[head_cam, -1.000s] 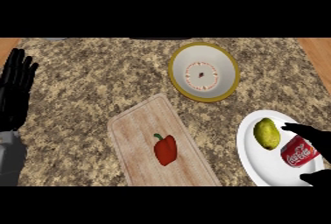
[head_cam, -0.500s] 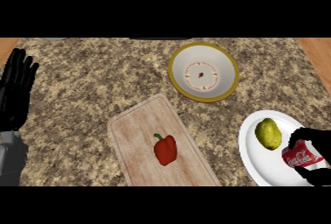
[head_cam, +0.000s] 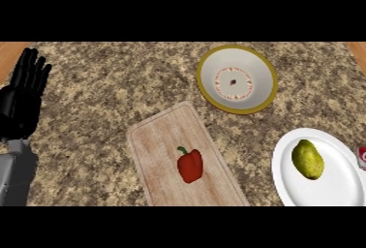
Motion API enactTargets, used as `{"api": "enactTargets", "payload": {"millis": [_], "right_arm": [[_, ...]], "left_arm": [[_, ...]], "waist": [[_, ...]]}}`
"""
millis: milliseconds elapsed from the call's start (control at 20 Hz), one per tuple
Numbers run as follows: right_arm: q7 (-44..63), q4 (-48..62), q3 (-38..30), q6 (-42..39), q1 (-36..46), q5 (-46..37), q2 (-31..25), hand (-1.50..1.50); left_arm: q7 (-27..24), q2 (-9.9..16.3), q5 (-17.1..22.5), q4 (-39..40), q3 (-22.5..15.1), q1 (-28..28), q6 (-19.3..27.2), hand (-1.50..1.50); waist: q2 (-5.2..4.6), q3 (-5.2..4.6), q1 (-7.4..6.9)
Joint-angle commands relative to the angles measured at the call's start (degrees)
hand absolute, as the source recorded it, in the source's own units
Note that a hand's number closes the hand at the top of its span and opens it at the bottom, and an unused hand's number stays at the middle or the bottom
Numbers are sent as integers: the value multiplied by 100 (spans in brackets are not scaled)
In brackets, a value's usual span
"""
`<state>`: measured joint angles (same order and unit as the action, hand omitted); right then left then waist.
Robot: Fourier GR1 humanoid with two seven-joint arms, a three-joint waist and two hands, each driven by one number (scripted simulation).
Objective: Pick the can from the plate and place it in the bowl
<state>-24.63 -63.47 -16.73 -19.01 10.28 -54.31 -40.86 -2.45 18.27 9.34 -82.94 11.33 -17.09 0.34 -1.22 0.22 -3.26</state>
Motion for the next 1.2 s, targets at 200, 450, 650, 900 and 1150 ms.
{"api": "enactTargets", "payload": {"millis": [200,450,650,900,1150], "right_arm": [[-897,2238,-578,1108,1290,-195,-995,150],[-1617,3027,-681,696,2430,51,-1432,150],[-2223,3341,-833,593,2959,267,-1672,150],[-2408,3351,-869,-95,3691,660,-1422,150],[-2090,3271,-903,-1157,4225,1170,-1238,150]], "left_arm": [[269,-38,-70,-12,-101,-293,118,0],[81,-195,-195,-38,-179,-171,230,0],[-5,76,16,75,109,-45,-41,0],[36,-133,-144,44,0,6,203,0],[140,-65,-109,-218,27,204,142,0]], "waist": [[-9,24,-28],[22,5,-26],[46,-5,35],[89,-18,158],[129,-24,211]]}}
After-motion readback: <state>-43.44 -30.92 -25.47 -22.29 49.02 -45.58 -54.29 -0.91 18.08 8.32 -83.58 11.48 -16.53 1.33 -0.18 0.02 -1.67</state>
